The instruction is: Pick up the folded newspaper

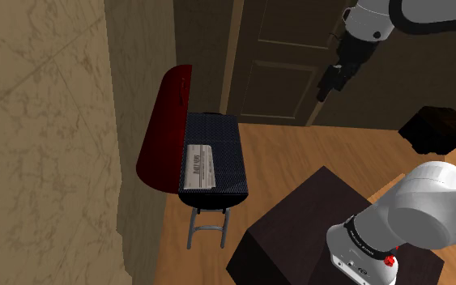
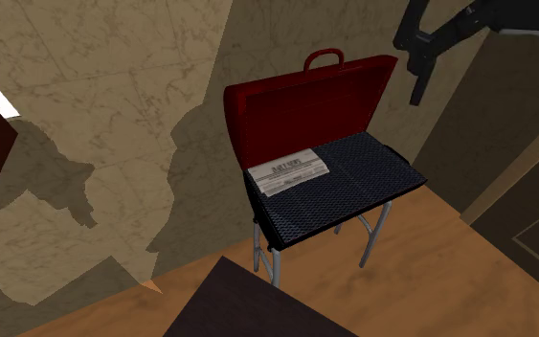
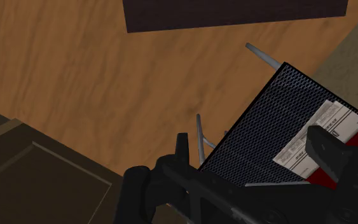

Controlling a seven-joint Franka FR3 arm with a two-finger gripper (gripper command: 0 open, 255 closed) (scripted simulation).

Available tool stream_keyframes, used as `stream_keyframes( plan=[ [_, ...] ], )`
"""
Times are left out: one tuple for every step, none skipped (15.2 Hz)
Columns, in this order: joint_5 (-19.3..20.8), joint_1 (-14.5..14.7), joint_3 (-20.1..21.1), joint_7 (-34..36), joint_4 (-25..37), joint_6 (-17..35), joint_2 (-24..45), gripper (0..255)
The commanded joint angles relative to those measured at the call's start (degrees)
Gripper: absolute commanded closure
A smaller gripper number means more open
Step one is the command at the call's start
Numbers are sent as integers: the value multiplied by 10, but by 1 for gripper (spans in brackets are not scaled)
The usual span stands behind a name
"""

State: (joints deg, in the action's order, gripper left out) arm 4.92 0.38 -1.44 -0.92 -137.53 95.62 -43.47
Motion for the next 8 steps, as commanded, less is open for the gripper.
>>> stream_keyframes(
  plan=[
    [0,0,0,0,0,0,0,0],
    [3,6,14,6,-7,16,5,0],
    [6,12,28,12,-14,33,11,0],
    [9,18,43,19,-20,49,18,0],
    [13,24,57,26,-26,65,25,0],
    [18,29,72,33,-31,82,34,0],
    [23,34,86,41,-36,98,43,0],
    [29,39,101,49,-40,114,53,0]
  ],
)
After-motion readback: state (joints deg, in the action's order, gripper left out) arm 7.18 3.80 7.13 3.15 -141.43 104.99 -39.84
